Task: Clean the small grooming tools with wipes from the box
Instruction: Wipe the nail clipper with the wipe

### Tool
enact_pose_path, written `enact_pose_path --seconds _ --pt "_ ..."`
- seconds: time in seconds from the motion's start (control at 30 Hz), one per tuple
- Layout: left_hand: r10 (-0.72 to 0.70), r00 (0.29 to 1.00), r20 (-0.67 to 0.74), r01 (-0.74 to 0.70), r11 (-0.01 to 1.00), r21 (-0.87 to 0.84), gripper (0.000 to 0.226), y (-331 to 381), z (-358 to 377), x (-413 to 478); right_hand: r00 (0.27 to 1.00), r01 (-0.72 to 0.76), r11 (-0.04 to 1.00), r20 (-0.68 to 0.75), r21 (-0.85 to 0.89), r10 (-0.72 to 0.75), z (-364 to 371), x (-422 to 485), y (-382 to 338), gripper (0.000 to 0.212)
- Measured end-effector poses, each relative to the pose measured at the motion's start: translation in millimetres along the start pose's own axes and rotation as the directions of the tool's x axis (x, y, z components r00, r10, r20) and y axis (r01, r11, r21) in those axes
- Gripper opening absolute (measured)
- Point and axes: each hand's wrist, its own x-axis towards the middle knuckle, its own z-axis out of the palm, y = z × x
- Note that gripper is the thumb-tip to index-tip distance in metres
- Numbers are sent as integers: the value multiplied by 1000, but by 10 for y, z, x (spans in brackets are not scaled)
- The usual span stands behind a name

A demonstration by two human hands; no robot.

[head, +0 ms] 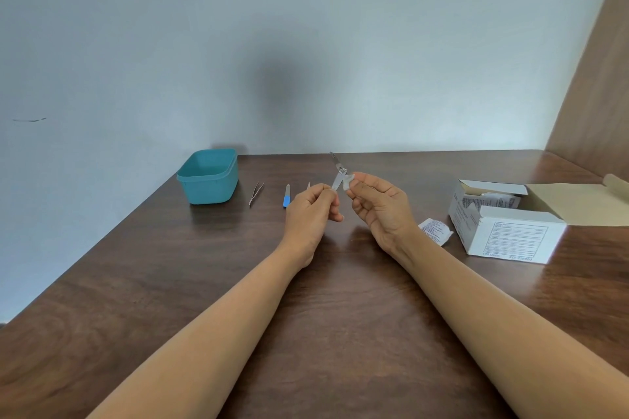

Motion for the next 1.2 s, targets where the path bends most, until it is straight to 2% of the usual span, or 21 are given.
enact_pose_path --seconds 0.33,0.57,0.73,0.93,1.2 --pt "31 1000 4 -31 999 43 31 -51 9 30 999 37 996 5 -76 -37 6 -11 14 13" --pt "79 997 13 -80 993 87 33 -66 8 21 999 41 994 25 -97 -39 19 -26 14 4" --pt "114 993 35 -117 987 113 32 -52 14 0 998 59 989 -3 -132 -60 23 -30 25 13" --pt "114 993 34 -117 984 131 32 -59 11 10 996 87 989 -10 -123 -89 13 -11 22 11" --pt "108 994 -2 -107 986 129 34 -62 11 15 990 139 960 28 -243 -136 20 -6 54 13"
